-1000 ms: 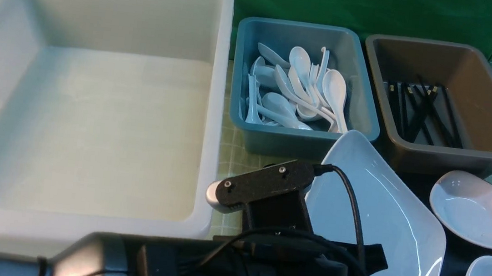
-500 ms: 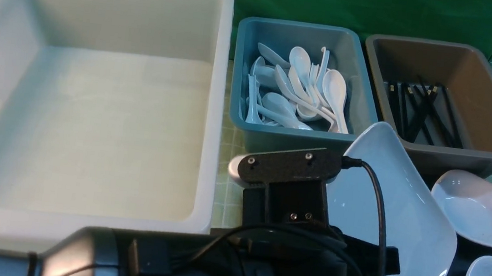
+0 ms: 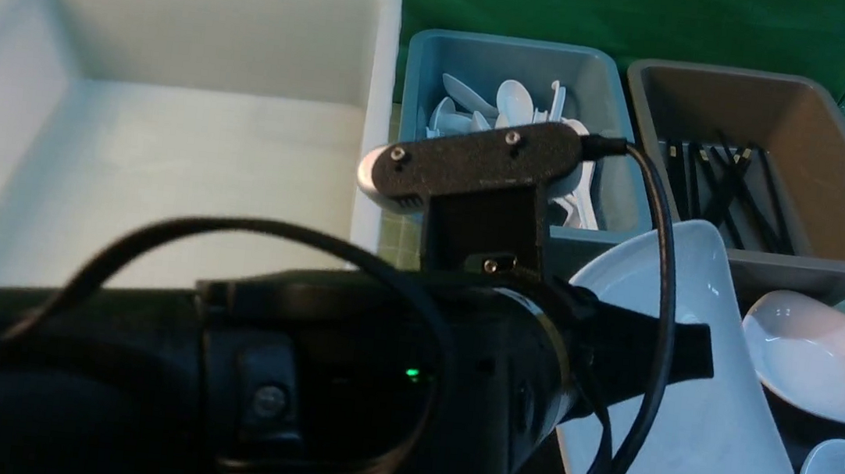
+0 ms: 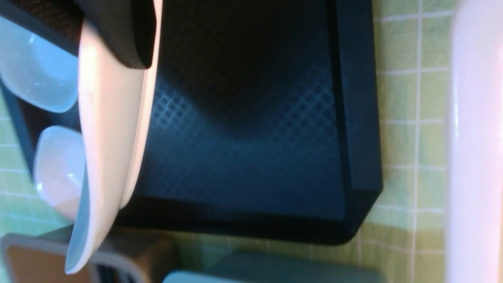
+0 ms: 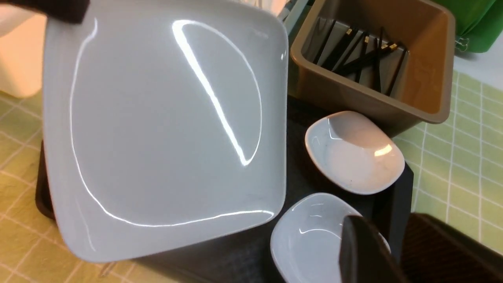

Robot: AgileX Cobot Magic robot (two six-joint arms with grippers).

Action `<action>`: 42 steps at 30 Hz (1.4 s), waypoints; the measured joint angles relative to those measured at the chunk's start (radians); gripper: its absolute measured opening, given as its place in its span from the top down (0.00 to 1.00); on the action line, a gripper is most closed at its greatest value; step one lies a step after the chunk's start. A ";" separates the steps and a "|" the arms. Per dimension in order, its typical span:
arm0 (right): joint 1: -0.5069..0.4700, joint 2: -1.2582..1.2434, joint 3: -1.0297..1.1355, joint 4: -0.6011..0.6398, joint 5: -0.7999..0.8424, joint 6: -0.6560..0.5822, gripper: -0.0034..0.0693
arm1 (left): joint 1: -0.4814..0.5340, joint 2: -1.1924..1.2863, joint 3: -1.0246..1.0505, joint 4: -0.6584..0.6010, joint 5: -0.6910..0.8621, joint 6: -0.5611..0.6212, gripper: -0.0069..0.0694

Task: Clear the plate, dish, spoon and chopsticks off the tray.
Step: Use the left arm to put the plate into the large storage box on the left

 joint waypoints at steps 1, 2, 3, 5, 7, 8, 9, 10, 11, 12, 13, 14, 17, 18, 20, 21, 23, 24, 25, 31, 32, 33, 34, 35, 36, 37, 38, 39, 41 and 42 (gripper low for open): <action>0.000 0.000 0.000 0.000 0.000 0.000 0.74 | 0.000 -0.007 -0.001 0.000 -0.002 0.001 0.89; 0.000 0.000 0.000 0.000 0.000 0.000 0.74 | 0.000 -0.006 -0.001 0.000 -0.002 0.001 0.89; 0.000 0.000 0.000 0.000 0.000 0.001 0.74 | 0.000 -0.009 -0.001 0.000 -0.003 0.004 0.89; 0.000 0.000 0.000 0.000 0.000 0.002 0.73 | 0.000 -0.014 -0.001 0.000 -0.007 0.003 0.89; 0.000 0.000 0.000 0.000 0.000 0.002 0.73 | 0.000 -0.029 -0.001 0.004 -0.010 0.003 0.89; 0.000 0.000 0.000 0.000 0.000 0.002 0.73 | 0.000 -0.040 -0.001 0.008 -0.009 0.003 0.89; 0.000 0.000 0.000 0.000 0.000 0.002 0.73 | 0.002 -0.059 -0.001 0.013 -0.009 0.003 0.89; 0.000 0.000 0.000 0.000 0.000 0.002 0.72 | 0.006 -0.085 -0.001 0.022 -0.008 0.002 0.89; 0.000 0.000 0.000 0.000 0.000 0.002 0.72 | 0.013 -0.109 -0.001 0.030 -0.008 0.000 0.89; 0.000 0.000 0.000 0.000 0.000 0.003 0.72 | 0.026 -0.149 -0.001 0.041 -0.007 -0.001 0.89; 0.000 0.000 0.000 0.000 0.000 0.002 0.72 | 0.035 -0.165 -0.001 0.048 -0.007 -0.001 0.89; 0.000 0.000 0.000 0.000 0.000 0.002 0.72 | 0.057 -0.218 -0.001 0.057 -0.007 0.001 0.89; 0.000 0.000 0.000 0.000 0.000 0.002 0.71 | 0.131 -0.322 -0.001 0.067 0.000 0.017 0.89; 0.000 0.000 0.000 0.000 -0.001 0.002 0.71 | 0.163 -0.361 -0.001 0.070 0.011 0.032 0.89; 0.000 0.000 0.000 0.000 -0.001 0.002 0.71 | 0.233 -0.446 -0.001 0.075 0.060 0.059 0.89; 0.000 0.000 0.000 0.000 -0.002 0.003 0.71 | 0.270 -0.476 -0.001 0.077 0.089 0.071 0.89; 0.000 0.000 0.000 0.000 -0.003 0.003 0.71 | 0.332 -0.539 -0.001 0.086 0.175 0.089 0.89; 0.000 0.000 0.000 0.000 -0.004 0.007 0.71 | 0.370 -0.571 -0.001 0.091 0.232 0.097 0.89; 0.000 0.000 0.000 0.000 -0.004 0.009 0.71 | 0.409 -0.594 -0.001 0.094 0.279 0.102 0.89; 0.000 0.000 0.000 0.000 -0.013 0.037 0.71 | 0.598 -0.702 0.027 0.117 0.439 0.161 0.88; 0.000 0.000 0.000 0.000 -0.018 0.038 0.71 | 0.632 -0.709 0.040 0.117 0.423 0.164 0.88; 0.000 0.000 0.000 0.000 -0.021 0.041 0.71 | 0.656 -0.709 0.052 0.113 0.404 0.164 0.88; 0.000 0.000 0.000 0.000 -0.022 0.041 0.71 | 0.656 -0.709 0.054 0.113 0.399 0.164 0.88; 0.000 0.000 0.000 0.000 -0.029 0.046 0.71 | 0.703 -0.702 0.078 0.106 0.346 0.164 0.88; 0.000 0.000 0.000 0.000 -0.030 0.048 0.71 | 0.722 -0.694 0.089 0.102 0.323 0.163 0.88; 0.000 0.000 0.000 0.000 -0.035 0.049 0.71 | 0.737 -0.687 0.094 0.099 0.301 0.161 0.88; 0.000 0.000 0.000 0.000 -0.038 0.051 0.71 | 0.769 -0.672 0.100 0.092 0.272 0.158 0.88; 0.000 0.000 0.000 0.000 -0.039 0.052 0.71 | 0.798 -0.657 0.102 0.085 0.252 0.157 0.88; 0.000 0.000 0.000 0.000 -0.040 0.052 0.71 | 0.860 -0.623 0.104 0.057 0.185 0.159 0.88; 0.000 0.000 0.000 0.000 -0.041 0.053 0.71 | 0.887 -0.607 0.105 0.040 0.156 0.164 0.88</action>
